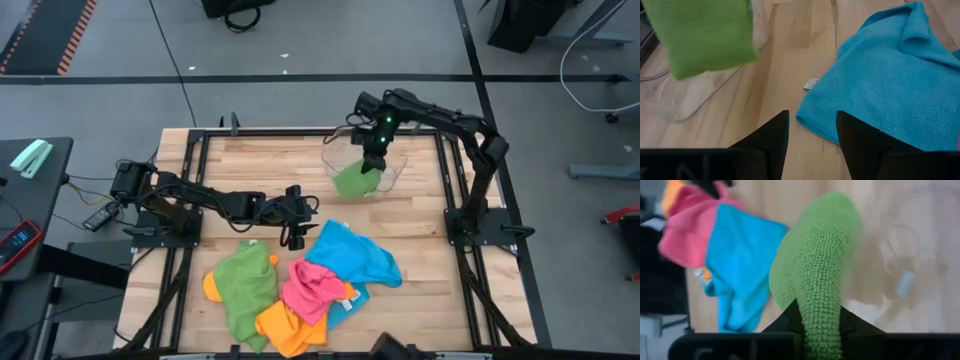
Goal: Fold microfiber towels
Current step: Put the top green towel into the transparent bin
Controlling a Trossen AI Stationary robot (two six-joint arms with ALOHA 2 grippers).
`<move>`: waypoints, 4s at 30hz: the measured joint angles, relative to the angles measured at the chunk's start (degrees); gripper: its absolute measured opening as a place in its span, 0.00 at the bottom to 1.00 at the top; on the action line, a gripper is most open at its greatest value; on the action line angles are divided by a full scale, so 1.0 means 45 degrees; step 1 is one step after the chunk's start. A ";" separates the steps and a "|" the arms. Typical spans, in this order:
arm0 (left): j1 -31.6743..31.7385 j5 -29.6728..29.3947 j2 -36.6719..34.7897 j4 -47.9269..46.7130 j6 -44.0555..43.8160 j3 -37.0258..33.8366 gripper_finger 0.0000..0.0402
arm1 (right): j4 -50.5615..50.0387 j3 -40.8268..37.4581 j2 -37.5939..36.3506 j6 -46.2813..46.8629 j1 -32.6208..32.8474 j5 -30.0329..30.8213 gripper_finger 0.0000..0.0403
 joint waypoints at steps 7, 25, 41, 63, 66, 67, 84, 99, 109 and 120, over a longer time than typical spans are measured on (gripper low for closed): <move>0.0000 -0.0003 0.0004 -0.0055 0.0010 0.0000 0.43 | -0.0070 0.0409 -0.0167 0.0230 -0.0990 0.0341 0.11; 0.0000 -0.0003 0.0004 -0.0113 0.0029 0.0000 0.43 | 0.1398 0.0457 0.0639 0.0043 -0.0171 0.3404 0.11; 0.0000 -0.0003 0.0004 -0.0322 0.0015 0.0005 0.43 | 0.2861 0.0442 0.1294 -0.0525 0.1516 0.6597 0.11; -0.0015 -0.0003 0.0004 -0.0421 0.0000 0.0005 0.43 | 0.4884 0.0442 0.2421 -0.1011 0.1382 0.6990 0.11; -0.0015 -0.0003 0.0004 -0.0420 0.0000 0.0005 0.43 | 0.5386 0.0437 0.2629 -0.0846 0.1302 0.6987 0.11; -0.0015 -0.0003 0.0004 -0.0424 0.0000 0.0005 0.43 | 0.5479 0.0446 0.2688 -0.0833 0.1299 0.6980 0.11; -0.0015 -0.0001 0.0004 -0.0521 -0.0012 0.0005 0.43 | 0.6268 0.0432 0.3118 -0.1169 0.1285 0.7252 0.12; -0.0015 0.0000 0.0004 -0.0516 -0.0097 0.0005 0.43 | 0.7009 0.0432 0.2921 -0.0952 0.1204 0.8194 0.38; -0.0015 0.0001 0.0004 -0.0519 -0.0097 0.0005 0.43 | 0.7132 0.0442 0.2316 -0.0341 0.0965 0.8415 0.54; -0.0034 0.0002 0.0004 -0.0705 -0.0277 0.0005 0.43 | 0.6834 0.0442 0.1611 0.0533 0.0881 0.8684 0.55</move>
